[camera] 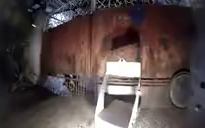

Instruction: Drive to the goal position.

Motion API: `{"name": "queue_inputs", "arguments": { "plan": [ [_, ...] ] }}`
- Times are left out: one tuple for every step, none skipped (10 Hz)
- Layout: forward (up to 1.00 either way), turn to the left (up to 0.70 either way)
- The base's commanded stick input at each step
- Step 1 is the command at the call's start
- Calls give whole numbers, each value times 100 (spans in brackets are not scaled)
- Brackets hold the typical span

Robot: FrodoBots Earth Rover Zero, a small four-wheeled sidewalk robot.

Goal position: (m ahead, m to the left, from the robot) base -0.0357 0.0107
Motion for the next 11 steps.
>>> {"name": "queue_inputs", "arguments": {
  "plan": [
    [12, 3],
    [12, 3],
    [12, 3],
    [12, 3],
    [12, 3],
    [12, 3],
    [12, 3],
    [12, 3],
    [12, 3],
    [12, 3],
    [12, 3]
  ]
}}
